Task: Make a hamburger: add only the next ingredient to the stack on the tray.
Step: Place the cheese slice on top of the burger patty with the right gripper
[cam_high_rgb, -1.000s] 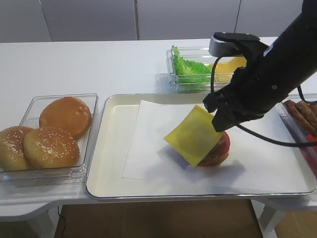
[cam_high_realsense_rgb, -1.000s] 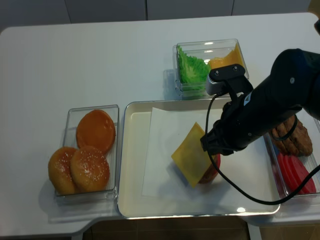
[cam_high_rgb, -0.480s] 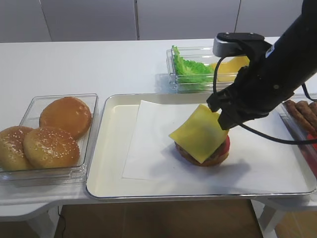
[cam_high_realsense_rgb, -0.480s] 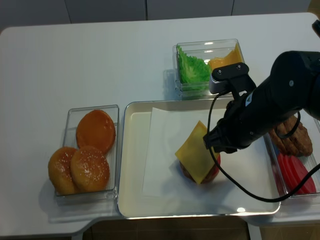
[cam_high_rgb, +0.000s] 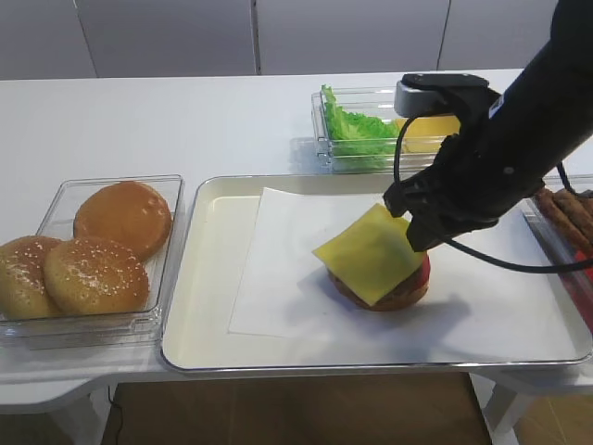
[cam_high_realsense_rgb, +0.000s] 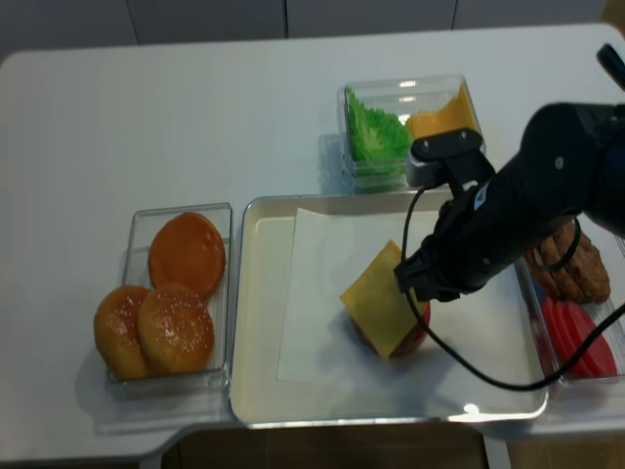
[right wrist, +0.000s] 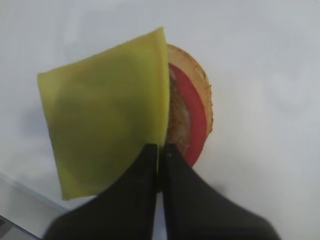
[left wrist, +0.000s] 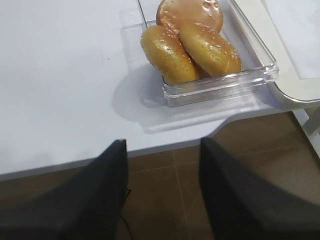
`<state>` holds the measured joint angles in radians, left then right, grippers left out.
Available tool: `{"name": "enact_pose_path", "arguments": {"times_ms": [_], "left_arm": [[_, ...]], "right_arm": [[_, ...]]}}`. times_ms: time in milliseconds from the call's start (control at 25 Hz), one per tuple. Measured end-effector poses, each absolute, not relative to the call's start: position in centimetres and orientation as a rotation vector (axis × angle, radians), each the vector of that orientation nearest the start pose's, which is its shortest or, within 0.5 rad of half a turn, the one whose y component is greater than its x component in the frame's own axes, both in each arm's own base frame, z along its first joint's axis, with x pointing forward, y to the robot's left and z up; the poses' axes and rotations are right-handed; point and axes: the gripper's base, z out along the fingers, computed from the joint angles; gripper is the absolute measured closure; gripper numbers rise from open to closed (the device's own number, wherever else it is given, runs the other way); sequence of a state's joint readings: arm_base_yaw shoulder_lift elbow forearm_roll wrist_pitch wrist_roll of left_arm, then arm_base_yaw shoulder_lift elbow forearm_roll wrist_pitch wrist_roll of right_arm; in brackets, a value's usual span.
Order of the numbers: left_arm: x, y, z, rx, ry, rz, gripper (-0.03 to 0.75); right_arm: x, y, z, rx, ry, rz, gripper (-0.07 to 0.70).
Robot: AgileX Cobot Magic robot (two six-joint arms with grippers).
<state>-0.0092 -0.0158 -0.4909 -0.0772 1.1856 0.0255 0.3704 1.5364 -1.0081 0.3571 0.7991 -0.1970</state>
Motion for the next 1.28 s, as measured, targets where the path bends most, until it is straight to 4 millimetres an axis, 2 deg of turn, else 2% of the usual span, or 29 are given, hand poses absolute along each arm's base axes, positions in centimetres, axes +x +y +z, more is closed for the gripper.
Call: {"name": "enact_pose_path", "arguments": {"times_ms": [320,440,520,760,840,960,1160,1280], "left_arm": [[-1.2,-0.6,26.5,0.047,2.16,-0.085,0.365],[-1.2,-0.6,26.5,0.047,2.16,-0.085,0.365],[-1.2,-0.6,26.5,0.047,2.16,-0.085,0.365],[-1.2,-0.6,26.5,0.047,2.16,-0.085,0.365],[-1.2,-0.6,26.5,0.047,2.16,-0.085,0.365],[-1.2,-0.6,26.5,0.047,2.16,-0.085,0.365],[-1.2,-0.6,26.5,0.047,2.16,-0.085,0.365],[-1.2,-0.6,26.5,0.047,2.16,-0.085,0.365]], "right_arm": [[26.8,12.9,23.6,-0.493,2.765,0.464,0.618],[26.9,12.7,23.5,-0.473,2.775,0.434,0.587],[26.9,12.5,23.4,-0.467,2.785,0.402,0.525],[26.8,12.3,23.6,-0.471,2.79,0.374,0.226],[26.6,12.1,24.1,-0.479,2.773,0.361,0.187],[26.4,11.6,24.9,-0.471,2.752,0.301,0.169],[26.8,10.2,26.2,-0.487,2.772,0.078,0.165],[27.1,8.7,26.8,-0.428,2.796,0.042,0.184]]}}
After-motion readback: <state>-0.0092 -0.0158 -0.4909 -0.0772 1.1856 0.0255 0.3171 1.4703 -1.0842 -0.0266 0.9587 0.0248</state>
